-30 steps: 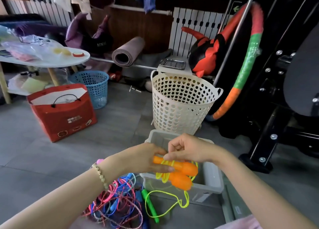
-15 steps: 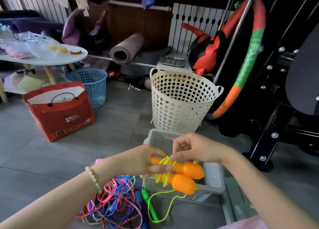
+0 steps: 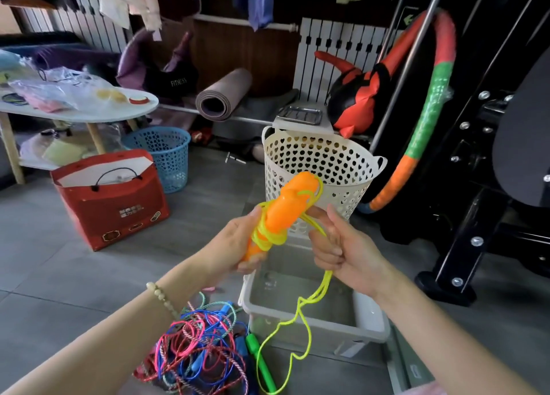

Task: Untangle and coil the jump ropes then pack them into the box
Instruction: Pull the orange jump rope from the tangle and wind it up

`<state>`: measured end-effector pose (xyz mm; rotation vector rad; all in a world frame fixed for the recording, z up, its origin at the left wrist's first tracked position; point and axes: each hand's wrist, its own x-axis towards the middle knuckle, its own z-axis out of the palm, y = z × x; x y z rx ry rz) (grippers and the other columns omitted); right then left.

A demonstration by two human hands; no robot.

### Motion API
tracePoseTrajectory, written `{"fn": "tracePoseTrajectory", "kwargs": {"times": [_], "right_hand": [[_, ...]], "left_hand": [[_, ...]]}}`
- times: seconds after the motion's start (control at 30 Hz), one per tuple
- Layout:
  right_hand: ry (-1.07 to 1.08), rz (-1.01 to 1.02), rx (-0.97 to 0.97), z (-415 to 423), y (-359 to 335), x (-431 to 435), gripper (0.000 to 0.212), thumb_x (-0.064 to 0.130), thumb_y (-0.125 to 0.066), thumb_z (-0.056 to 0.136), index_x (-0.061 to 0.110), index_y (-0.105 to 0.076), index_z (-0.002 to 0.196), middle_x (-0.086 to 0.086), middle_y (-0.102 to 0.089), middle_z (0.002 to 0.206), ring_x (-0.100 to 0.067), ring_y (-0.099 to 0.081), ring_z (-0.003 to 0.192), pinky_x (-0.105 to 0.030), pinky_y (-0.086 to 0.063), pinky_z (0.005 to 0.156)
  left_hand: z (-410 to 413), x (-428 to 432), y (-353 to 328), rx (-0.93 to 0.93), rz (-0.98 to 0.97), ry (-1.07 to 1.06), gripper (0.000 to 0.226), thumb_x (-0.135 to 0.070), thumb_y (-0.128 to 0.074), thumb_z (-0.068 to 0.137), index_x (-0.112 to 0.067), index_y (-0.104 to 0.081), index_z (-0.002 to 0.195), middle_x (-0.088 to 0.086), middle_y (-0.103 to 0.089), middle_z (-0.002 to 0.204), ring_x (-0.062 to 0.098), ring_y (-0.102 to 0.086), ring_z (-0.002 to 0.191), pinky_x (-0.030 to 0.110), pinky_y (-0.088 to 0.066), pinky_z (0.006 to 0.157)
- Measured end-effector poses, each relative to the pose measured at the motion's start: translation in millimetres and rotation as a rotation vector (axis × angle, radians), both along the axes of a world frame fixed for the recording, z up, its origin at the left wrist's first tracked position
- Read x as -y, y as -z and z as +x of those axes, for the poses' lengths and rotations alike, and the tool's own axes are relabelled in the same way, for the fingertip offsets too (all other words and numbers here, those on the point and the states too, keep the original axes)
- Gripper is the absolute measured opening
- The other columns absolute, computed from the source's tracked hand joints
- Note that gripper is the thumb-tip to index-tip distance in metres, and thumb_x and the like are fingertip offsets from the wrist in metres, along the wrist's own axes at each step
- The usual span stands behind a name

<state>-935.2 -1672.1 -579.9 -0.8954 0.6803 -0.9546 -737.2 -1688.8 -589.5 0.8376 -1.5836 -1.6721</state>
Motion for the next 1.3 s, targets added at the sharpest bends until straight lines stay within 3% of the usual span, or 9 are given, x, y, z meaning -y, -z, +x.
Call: {"fn": "tracePoseTrajectory", "kwargs": {"times": [0.1, 0.27, 0.37, 0.53, 0.63, 0.83, 1.07, 1.17, 1.3], "right_hand": [[0.066, -0.060, -0.069, 9.2, -0.3, -7.9, 0.052, 0.053, -0.025, 0.091, 0.029, -0.063, 0.116, 0.003, -0.028, 0.047, -0.006, -0.018, 0.038, -0.017, -0.017, 0.039], [0.238, -0.485, -0.792, 21.6, 19.3, -13.9, 0.033, 0.026, -0.045, 0.099, 0.031, -0.050, 0.130, 0.021, -0.054, 0.081, 0.008, -0.051, 0.070, -0.014, -0.042, 0.073], [0.247, -0.600, -1.163, 13.5, 18.7, -16.9, 0.012, 0.028, -0.048, 0.097, 0.026, -0.060, 0.101, 0.013, -0.051, 0.064, -0.001, -0.047, 0.060, -0.030, -0.044, 0.068], [0.185, -1.049, -1.607, 23.4, 4.2, -22.2, 0.040, 0.049, -0.035, 0.093, 0.021, -0.064, 0.093, 0.003, -0.066, 0.083, -0.020, -0.061, 0.080, -0.033, -0.041, 0.063], [0.277, -1.184, -1.487, 13.1, 4.7, -12.6, 0.039, 0.051, -0.041, 0.086, 0.023, -0.068, 0.079, 0.009, -0.065, 0.074, -0.010, -0.056, 0.069, -0.024, -0.035, 0.052], [0.290, -0.853, -1.061, -11.8, 1.1, 4.1, 0.016, 0.035, -0.079, 0.070, 0.021, -0.072, 0.070, 0.010, -0.056, 0.065, -0.006, -0.048, 0.057, -0.021, -0.036, 0.056], [0.214, -0.834, -1.040, -1.5, 5.0, 3.0, 0.024, 0.043, -0.080, 0.060, 0.022, -0.069, 0.065, 0.012, -0.056, 0.060, -0.003, -0.047, 0.056, -0.019, -0.035, 0.056], [0.184, -0.776, -1.017, -2.6, 2.8, 6.0, 0.037, 0.046, -0.083, 0.054, 0.024, -0.056, 0.068, 0.009, -0.052, 0.062, -0.003, -0.044, 0.059, -0.029, -0.039, 0.058], [-0.105, -0.570, -0.755, -6.1, -3.9, 5.3, 0.034, 0.037, -0.082, 0.059, 0.022, -0.054, 0.069, 0.010, -0.050, 0.071, -0.003, -0.048, 0.068, -0.019, -0.041, 0.067]], "left_hand": [[-8.2, -1.0, -1.7, -0.039, 0.144, -0.111, 0.061, -0.066, -0.026, 0.077, -0.010, -0.046, 0.063, -0.003, -0.032, 0.038, 0.009, -0.021, 0.034, 0.019, -0.019, 0.039], [-19.7, 6.3, 9.1, -0.038, 0.184, -0.390, 0.051, -0.058, -0.036, 0.093, -0.013, -0.043, 0.070, -0.002, -0.038, 0.046, 0.011, -0.026, 0.038, 0.020, -0.022, 0.039], [-12.6, 15.1, 15.3, 0.036, 0.167, -0.521, 0.045, -0.053, -0.041, 0.095, -0.012, -0.051, 0.078, 0.001, -0.045, 0.052, 0.011, -0.033, 0.037, 0.018, -0.027, 0.036], [-14.1, 14.1, 27.1, 0.268, -0.011, -0.473, 0.039, -0.046, -0.043, 0.096, -0.010, -0.048, 0.082, 0.004, -0.049, 0.054, 0.010, -0.040, 0.034, 0.020, -0.032, 0.035], [-15.7, 9.3, 30.4, 0.405, -0.179, -0.321, 0.029, -0.042, -0.043, 0.096, -0.014, -0.045, 0.087, 0.001, -0.051, 0.055, 0.006, -0.042, 0.034, 0.018, -0.035, 0.037], [-15.2, -1.1, 24.9, 0.410, -0.295, -0.005, 0.041, -0.047, -0.027, 0.096, -0.032, -0.047, 0.128, -0.008, -0.052, 0.064, 0.003, -0.047, 0.047, 0.013, -0.039, 0.047], [-10.5, 1.3, 29.4, 0.588, -0.504, -0.011, 0.034, -0.067, -0.064, 0.072, -0.051, -0.054, 0.100, -0.014, -0.068, 0.085, 0.000, -0.063, 0.071, 0.025, -0.053, 0.070], [-10.3, -0.4, 22.8, 0.613, -0.573, -0.007, 0.030, -0.056, -0.069, 0.075, -0.044, -0.061, 0.101, -0.030, -0.062, 0.074, -0.008, -0.058, 0.065, 0.016, -0.043, 0.063], [-6.2, -4.0, 11.5, 0.511, -0.557, 0.183, 0.020, -0.030, -0.074, 0.081, -0.028, -0.064, 0.099, -0.030, -0.058, 0.064, -0.009, -0.051, 0.055, 0.005, -0.035, 0.057]]}}
